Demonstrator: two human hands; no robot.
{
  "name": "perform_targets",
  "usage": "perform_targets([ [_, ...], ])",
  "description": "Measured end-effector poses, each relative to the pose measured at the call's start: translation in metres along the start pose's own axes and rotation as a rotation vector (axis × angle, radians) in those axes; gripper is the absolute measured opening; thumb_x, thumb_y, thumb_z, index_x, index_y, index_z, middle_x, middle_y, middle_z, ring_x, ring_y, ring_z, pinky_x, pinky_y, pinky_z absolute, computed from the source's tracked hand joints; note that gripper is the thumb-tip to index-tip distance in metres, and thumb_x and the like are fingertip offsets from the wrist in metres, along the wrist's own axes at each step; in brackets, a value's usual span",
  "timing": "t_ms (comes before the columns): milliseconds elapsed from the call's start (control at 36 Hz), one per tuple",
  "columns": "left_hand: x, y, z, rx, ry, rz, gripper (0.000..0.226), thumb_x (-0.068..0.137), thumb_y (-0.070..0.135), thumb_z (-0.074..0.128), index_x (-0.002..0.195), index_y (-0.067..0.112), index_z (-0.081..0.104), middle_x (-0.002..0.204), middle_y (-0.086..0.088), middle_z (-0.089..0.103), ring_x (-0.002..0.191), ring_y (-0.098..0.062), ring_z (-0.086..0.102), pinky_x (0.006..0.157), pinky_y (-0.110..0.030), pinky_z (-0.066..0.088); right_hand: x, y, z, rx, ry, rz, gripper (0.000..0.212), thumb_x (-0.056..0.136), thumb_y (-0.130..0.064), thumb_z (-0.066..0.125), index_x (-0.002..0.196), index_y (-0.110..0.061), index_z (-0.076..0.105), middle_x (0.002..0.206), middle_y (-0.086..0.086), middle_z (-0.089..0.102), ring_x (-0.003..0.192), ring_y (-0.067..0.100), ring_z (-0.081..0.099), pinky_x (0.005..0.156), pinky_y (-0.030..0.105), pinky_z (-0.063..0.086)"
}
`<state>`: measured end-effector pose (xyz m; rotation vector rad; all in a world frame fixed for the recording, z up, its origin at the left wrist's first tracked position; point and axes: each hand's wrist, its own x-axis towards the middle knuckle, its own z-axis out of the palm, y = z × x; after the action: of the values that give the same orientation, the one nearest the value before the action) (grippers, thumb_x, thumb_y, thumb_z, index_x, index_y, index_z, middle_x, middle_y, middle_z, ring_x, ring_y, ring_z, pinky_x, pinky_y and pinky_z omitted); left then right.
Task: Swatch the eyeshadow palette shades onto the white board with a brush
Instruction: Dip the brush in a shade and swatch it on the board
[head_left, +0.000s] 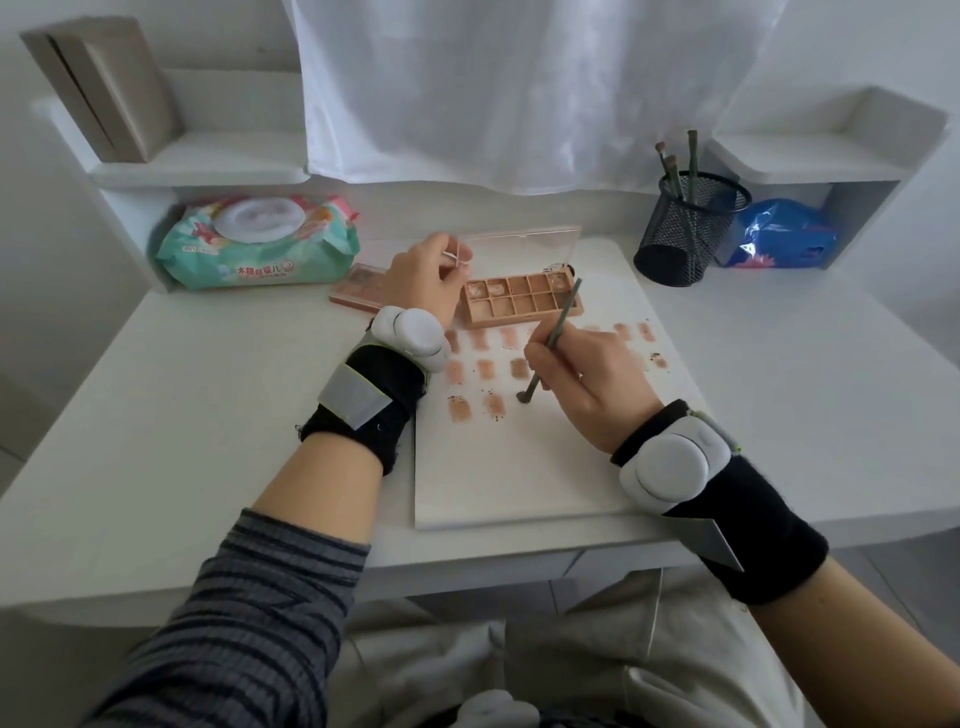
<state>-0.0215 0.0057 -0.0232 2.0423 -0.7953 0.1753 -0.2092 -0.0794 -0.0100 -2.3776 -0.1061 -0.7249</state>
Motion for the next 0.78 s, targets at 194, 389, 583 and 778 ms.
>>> perform_targets([
  [194, -0.0008, 0.0000, -0.0003, -0.014, 0.005, 0.012, 0.008, 0.087, 0.011, 0.059, 0.093, 0.013, 0.064, 0.097, 0.001, 0.070, 0.088, -0.015, 0.066, 0.079, -0.030, 0.052, -0.0005, -0.0005, -0.0003, 0.069, -0.022, 0.034, 0.023, 0.090, -0.036, 0.037, 0.076, -0.022, 0.048, 0.056, 0.000, 0.054, 0.052, 0.021, 0.053, 0.054, 0.037, 0.042],
  [389, -0.0005, -0.0003, -0.0005, -0.014, 0.014, 0.029, 0.007, 0.086, 0.010, 0.060, 0.092, 0.012, 0.064, 0.095, 0.001, 0.070, 0.087, -0.015, 0.066, 0.077, -0.028, 0.052, -0.0006, 0.0020, -0.0019, 0.217, 0.084, 0.078, 0.018, 0.089, -0.034, 0.039, 0.073, -0.033, 0.045, 0.062, -0.011, 0.055, 0.055, 0.012, 0.054, 0.056, 0.022, 0.043],
  [583, -0.0004, -0.0001, -0.0008, 0.002, 0.010, 0.030, 0.008, 0.087, 0.011, 0.059, 0.094, 0.012, 0.064, 0.095, 0.002, 0.071, 0.085, -0.012, 0.065, 0.073, -0.021, 0.046, 0.0006, 0.0027, -0.0028, 0.309, 0.196, 0.152, 0.016, 0.088, -0.035, 0.041, 0.074, -0.028, 0.047, 0.059, -0.005, 0.051, 0.054, 0.009, 0.052, 0.055, 0.020, 0.042],
  [778, -0.0010, 0.0002, -0.0003, -0.002, 0.011, 0.024, 0.008, 0.086, 0.011, 0.059, 0.092, 0.013, 0.064, 0.095, 0.002, 0.071, 0.088, -0.014, 0.067, 0.077, -0.027, 0.051, 0.0008, 0.0030, -0.0013, 0.322, 0.048, 0.231, 0.023, 0.091, -0.027, 0.042, 0.070, -0.020, 0.047, 0.064, 0.001, 0.050, 0.055, 0.009, 0.049, 0.058, 0.022, 0.042],
])
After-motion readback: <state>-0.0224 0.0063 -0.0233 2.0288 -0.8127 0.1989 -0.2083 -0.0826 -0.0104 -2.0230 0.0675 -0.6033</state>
